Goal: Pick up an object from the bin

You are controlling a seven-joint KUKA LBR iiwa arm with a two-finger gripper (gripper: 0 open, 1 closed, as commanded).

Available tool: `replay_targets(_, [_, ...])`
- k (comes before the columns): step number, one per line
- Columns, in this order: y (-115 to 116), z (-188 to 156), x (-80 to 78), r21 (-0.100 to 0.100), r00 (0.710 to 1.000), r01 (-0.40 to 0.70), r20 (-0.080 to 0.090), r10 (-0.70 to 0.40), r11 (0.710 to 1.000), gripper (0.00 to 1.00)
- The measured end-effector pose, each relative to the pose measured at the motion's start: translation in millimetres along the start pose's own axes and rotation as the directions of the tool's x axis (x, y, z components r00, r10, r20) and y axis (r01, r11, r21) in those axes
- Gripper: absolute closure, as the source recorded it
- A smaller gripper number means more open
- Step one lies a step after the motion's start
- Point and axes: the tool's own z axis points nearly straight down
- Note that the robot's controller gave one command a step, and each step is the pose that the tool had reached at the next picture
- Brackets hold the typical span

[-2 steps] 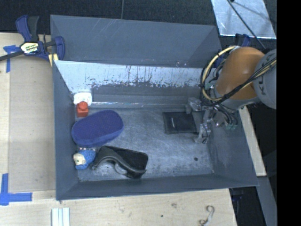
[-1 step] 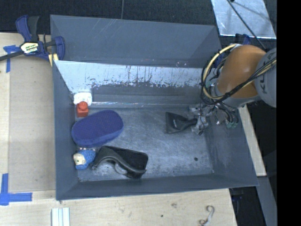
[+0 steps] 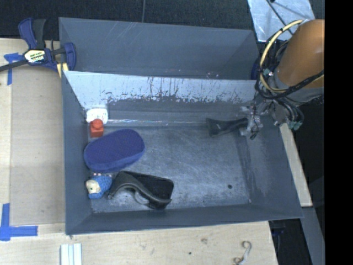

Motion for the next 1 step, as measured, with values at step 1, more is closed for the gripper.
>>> replay_targets(1, [15.0, -41.0, 15.2, -0.002, 0.999, 0.045, -0.005, -0.045, 0.999, 1.0])
